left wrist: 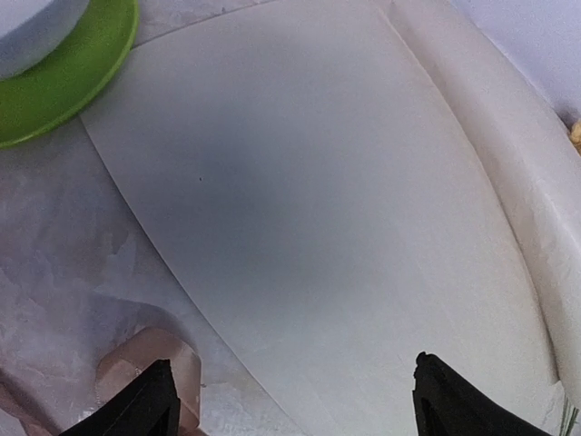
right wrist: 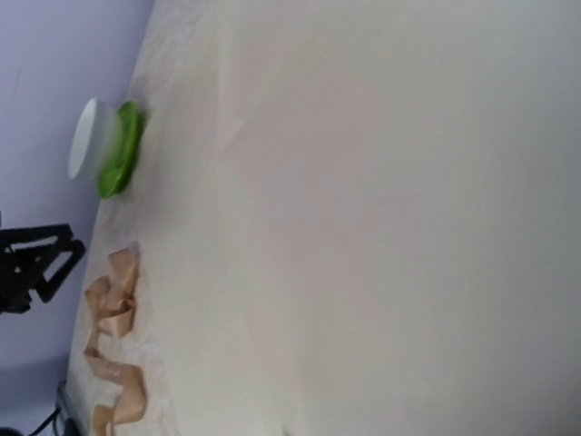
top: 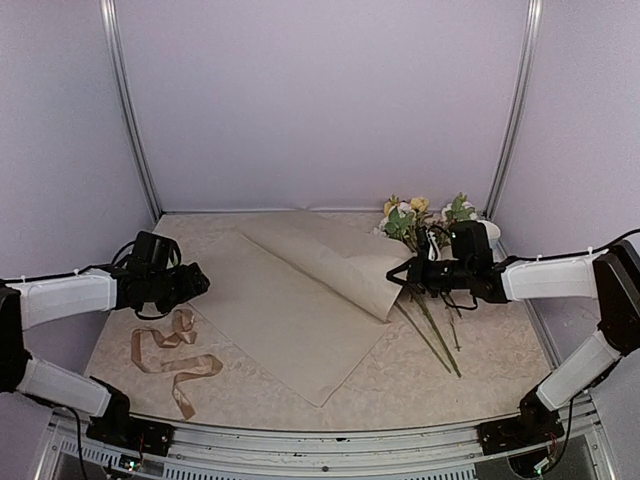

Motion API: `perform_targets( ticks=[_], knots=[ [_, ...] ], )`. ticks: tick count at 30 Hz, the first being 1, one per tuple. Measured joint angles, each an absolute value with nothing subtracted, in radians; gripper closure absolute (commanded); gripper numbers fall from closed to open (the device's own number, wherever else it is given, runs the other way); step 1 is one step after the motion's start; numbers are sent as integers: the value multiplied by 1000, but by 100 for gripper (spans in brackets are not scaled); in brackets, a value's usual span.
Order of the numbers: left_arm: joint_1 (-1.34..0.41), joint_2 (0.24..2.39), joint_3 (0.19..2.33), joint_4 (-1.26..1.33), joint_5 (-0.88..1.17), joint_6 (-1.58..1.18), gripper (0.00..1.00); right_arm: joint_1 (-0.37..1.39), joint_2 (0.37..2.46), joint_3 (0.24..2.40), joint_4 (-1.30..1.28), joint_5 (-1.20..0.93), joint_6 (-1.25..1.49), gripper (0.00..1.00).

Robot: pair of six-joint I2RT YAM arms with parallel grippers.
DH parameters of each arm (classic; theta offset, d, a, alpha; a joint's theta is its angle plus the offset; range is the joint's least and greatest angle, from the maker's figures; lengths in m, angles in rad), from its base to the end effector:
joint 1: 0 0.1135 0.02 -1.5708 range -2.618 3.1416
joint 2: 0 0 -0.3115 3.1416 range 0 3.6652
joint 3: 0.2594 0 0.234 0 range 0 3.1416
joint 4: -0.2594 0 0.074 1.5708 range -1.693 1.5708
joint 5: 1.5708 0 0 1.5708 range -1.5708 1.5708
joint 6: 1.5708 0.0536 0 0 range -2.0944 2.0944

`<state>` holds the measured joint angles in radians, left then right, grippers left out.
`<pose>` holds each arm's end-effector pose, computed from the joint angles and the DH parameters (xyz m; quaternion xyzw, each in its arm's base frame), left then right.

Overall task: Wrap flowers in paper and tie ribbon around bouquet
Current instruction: Unfold the folded wrapping paper at the center of the board.

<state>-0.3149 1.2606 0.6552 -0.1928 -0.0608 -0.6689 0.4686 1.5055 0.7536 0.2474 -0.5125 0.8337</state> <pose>0.2235 -0.0694 0.2395 -0.1743 0.9094 -0.1530 0.3452 0.2661 0.1642 0.2553 0.0246 0.8426 0.4716 0.2588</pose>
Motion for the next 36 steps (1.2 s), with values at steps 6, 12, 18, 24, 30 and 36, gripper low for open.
perform_targets(
  ticks=[6,12,18,24,30,36],
  knots=[
    [-434,1412,739,-209,-146,-618,12,521,1434,692,273,-412,880,100],
    [-550,1638,944,-212,-190,-487,11,639,1342,669,275,-317,941,100],
    [-554,1836,1019,-259,-247,-403,10,693,1207,612,200,-287,1007,100],
    [-564,1892,1087,-289,-358,-344,9,683,1152,612,65,-241,989,100],
    [-537,1856,1032,-279,-452,-315,8,588,1217,657,-121,-226,886,70],
    [-442,1794,964,-299,-516,-284,8,489,1146,653,-288,-182,804,51]
  ],
)
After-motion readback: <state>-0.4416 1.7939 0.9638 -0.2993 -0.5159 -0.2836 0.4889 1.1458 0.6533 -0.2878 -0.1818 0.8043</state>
